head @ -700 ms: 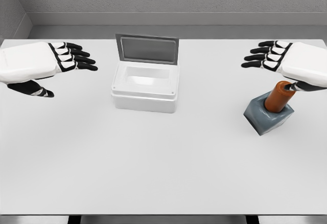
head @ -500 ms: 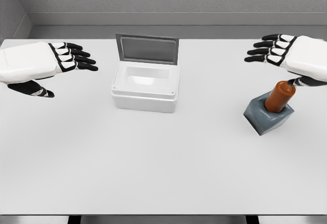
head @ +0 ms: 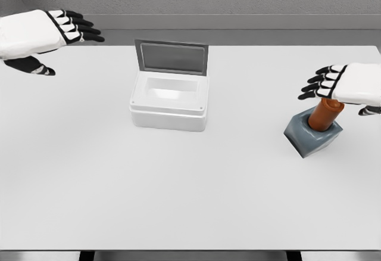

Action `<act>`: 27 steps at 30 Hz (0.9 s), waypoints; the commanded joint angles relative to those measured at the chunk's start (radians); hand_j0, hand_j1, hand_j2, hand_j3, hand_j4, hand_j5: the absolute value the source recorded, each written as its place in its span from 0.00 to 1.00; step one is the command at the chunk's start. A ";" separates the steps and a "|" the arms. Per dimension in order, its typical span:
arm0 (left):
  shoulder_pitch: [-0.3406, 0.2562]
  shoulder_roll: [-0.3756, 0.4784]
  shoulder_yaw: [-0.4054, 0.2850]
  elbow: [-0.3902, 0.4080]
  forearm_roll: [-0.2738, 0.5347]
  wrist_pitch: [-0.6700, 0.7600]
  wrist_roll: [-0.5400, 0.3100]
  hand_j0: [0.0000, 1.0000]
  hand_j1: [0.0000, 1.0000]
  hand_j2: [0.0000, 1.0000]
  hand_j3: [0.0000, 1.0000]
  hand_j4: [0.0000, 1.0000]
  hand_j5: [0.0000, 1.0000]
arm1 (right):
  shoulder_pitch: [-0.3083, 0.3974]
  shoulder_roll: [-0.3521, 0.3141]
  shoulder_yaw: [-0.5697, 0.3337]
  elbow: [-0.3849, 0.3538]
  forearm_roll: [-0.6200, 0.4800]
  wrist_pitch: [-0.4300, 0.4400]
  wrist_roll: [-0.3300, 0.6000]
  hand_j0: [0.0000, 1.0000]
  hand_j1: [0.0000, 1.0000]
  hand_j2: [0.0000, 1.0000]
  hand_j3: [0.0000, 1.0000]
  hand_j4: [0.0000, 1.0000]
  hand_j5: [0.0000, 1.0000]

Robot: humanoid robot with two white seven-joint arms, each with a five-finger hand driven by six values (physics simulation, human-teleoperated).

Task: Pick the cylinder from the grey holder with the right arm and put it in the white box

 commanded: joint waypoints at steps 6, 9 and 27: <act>-0.006 -0.068 -0.028 0.108 -0.084 0.002 0.001 1.00 1.00 1.00 1.00 1.00 1.00 | -0.018 0.106 0.036 0.098 0.098 0.002 0.005 1.00 1.00 1.00 1.00 1.00 1.00; -0.008 -0.068 -0.033 0.138 -0.086 0.002 0.001 1.00 1.00 1.00 1.00 1.00 1.00 | -0.020 0.106 0.062 0.115 0.127 0.002 0.005 1.00 1.00 1.00 1.00 1.00 1.00; -0.046 -0.117 -0.036 0.214 -0.110 0.002 0.007 1.00 1.00 1.00 1.00 1.00 1.00 | -0.046 0.093 0.094 0.065 0.133 0.002 0.005 0.90 0.90 0.90 0.90 0.90 0.90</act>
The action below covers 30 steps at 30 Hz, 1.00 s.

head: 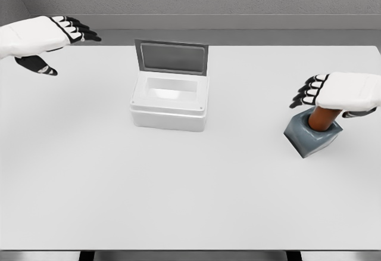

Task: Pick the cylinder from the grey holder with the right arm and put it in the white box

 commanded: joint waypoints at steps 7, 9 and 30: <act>-0.009 -0.013 -0.033 0.012 0.003 0.003 0.001 1.00 1.00 1.00 1.00 1.00 1.00 | -0.003 -0.019 0.027 -0.017 -0.003 0.002 0.000 0.90 0.90 0.90 0.90 0.90 0.90; -0.006 -0.011 -0.033 0.012 0.004 0.003 0.001 1.00 1.00 1.00 1.00 1.00 1.00 | -0.003 -0.035 0.028 -0.042 -0.005 0.002 0.000 0.90 0.90 0.90 0.90 0.90 0.90; 0.000 -0.006 -0.035 0.010 0.007 0.003 0.001 1.00 1.00 1.00 1.00 1.00 1.00 | -0.009 -0.055 0.033 -0.049 -0.005 0.002 0.000 0.52 0.52 0.52 0.52 0.52 0.52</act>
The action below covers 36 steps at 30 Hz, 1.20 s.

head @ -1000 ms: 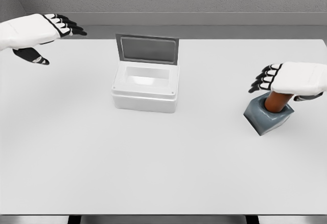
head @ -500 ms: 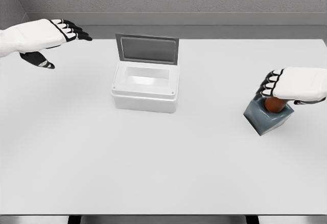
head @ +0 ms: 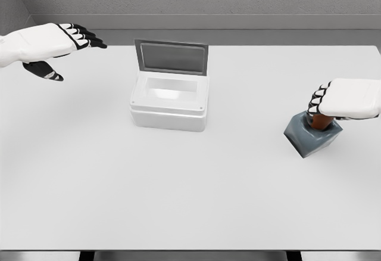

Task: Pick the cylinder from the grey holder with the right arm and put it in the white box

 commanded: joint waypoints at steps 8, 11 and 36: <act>0.002 0.055 -0.002 -0.017 0.005 0.003 0.001 1.00 1.00 1.00 1.00 1.00 1.00 | -0.021 -0.002 -0.008 -0.003 -0.016 0.002 0.000 0.42 0.42 0.42 0.42 0.42 0.42; 0.002 0.075 -0.024 -0.038 0.008 0.003 -0.003 1.00 1.00 1.00 1.00 1.00 1.00 | -0.029 -0.008 -0.009 -0.009 -0.020 0.002 0.000 0.42 0.42 0.42 0.42 0.42 0.42; -0.021 0.173 -0.084 -0.126 0.042 0.003 0.013 1.00 1.00 1.00 1.00 1.00 1.00 | -0.135 0.141 -0.006 -0.008 -0.010 0.002 0.000 0.42 0.42 0.42 0.42 0.42 0.42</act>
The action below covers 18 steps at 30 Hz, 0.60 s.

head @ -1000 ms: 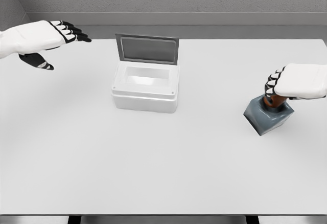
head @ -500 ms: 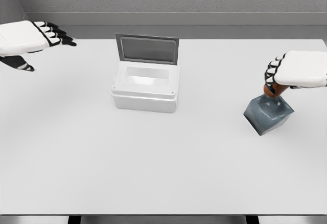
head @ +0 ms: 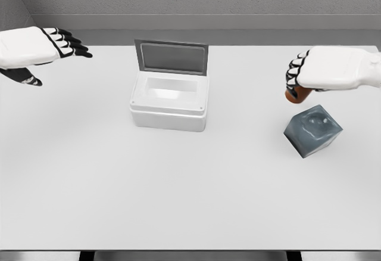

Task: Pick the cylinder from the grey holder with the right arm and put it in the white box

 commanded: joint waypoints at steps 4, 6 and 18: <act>-0.008 -0.002 -0.001 -0.014 0.004 0.002 0.001 1.00 1.00 1.00 1.00 1.00 1.00 | -0.015 0.046 0.000 0.001 0.000 0.003 -0.001 0.41 0.41 0.41 0.41 0.41 0.41; -0.009 -0.002 -0.020 -0.029 0.002 0.014 0.001 1.00 1.00 1.00 1.00 1.00 1.00 | -0.017 0.066 0.002 0.001 0.004 0.003 -0.001 0.41 0.41 0.41 0.41 0.41 0.41; -0.011 -0.009 -0.035 -0.048 -0.002 0.027 0.001 1.00 1.00 1.00 1.00 1.00 1.00 | -0.035 0.170 0.003 0.016 0.037 0.003 -0.001 0.41 0.41 0.41 0.41 0.41 0.41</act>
